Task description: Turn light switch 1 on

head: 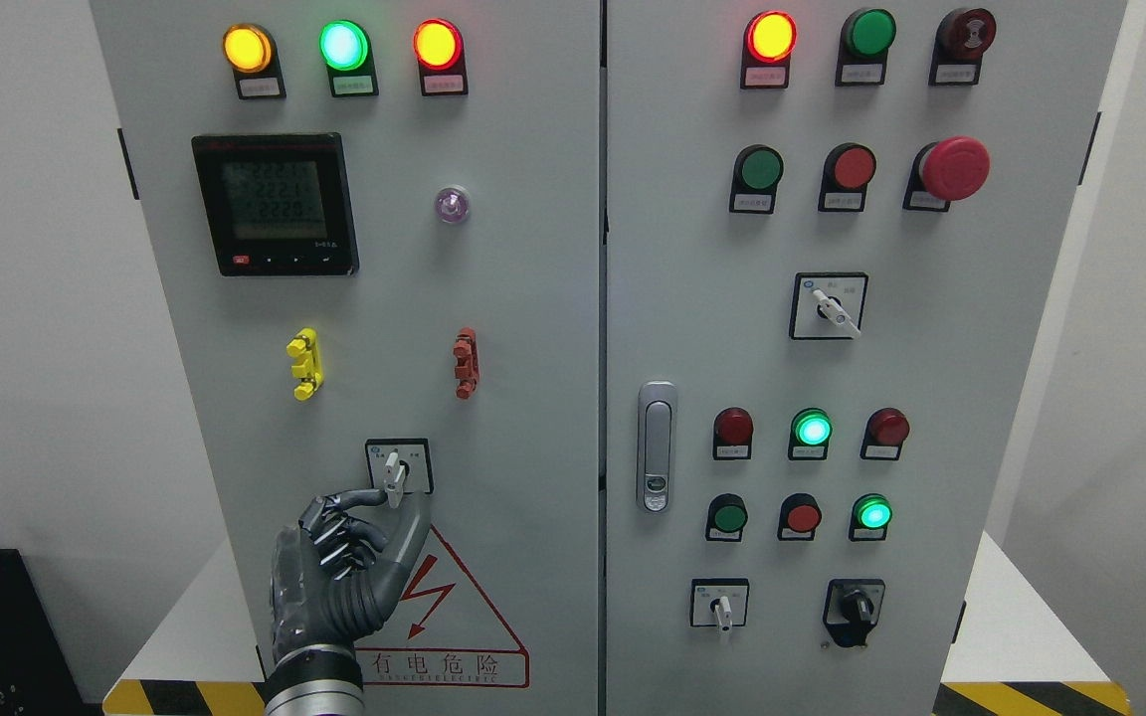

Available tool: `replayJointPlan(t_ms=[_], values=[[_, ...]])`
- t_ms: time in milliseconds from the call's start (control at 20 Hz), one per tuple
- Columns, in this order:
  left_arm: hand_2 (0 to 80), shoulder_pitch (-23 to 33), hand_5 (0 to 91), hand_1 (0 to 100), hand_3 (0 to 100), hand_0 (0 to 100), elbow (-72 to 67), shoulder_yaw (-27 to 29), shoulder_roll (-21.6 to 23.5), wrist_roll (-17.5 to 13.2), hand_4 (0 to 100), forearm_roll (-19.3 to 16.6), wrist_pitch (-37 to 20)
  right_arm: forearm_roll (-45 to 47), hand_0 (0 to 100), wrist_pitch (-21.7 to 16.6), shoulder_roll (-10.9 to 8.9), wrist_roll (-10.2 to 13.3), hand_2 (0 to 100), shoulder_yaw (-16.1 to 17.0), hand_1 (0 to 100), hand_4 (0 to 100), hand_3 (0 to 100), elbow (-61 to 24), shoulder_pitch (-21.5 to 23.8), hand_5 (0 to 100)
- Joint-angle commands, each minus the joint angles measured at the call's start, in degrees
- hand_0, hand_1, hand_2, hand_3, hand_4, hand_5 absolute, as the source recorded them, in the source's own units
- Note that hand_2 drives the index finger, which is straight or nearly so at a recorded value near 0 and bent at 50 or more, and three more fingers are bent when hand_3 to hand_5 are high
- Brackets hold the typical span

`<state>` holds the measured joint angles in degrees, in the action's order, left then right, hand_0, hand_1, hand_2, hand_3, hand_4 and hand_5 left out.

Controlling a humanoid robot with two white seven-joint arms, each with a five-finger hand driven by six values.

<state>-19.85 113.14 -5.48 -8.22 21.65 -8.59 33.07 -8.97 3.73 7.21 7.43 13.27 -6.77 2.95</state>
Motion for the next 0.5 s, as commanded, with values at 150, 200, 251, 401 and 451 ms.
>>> replayJointPlan(t_ms=[150,200,251,401,451], values=[[48.0,-0.72,86.4,71,86,14,-0.73,0.56,-0.13,-0.03,93,0.15,0.33,0.00,31,0.05,0.00,0.04,0,0.00,0,0,0,0.00,0.04,0],[48.2,-0.72,86.4,71,86,14,-0.82,0.56,-0.13,-0.03,93,0.15,0.33,0.00,31,0.05,0.00,0.04,0,0.00,0,0,0,0.00,0.04,0],[48.5,-0.72,86.4,71,86,14,-0.82,0.56,-0.13,-0.03,93,0.15,0.33,0.00,31,0.05,0.00,0.04,0,0.00,0,0,0,0.00,0.04,0],[49.2,-0.90,86.5,71,86,14,-0.82,0.56,-0.13,-0.03,93,0.15,0.33,0.00,31,0.05,0.00,0.04,0,0.00,0,0,0,0.00,0.04,0],[49.3,-0.90,86.5,71,86,14,-0.82,0.56,-0.13,-0.03,93,0.15,0.33,0.00,31,0.05,0.00,0.04,0,0.00,0,0,0,0.00,0.04,0]])
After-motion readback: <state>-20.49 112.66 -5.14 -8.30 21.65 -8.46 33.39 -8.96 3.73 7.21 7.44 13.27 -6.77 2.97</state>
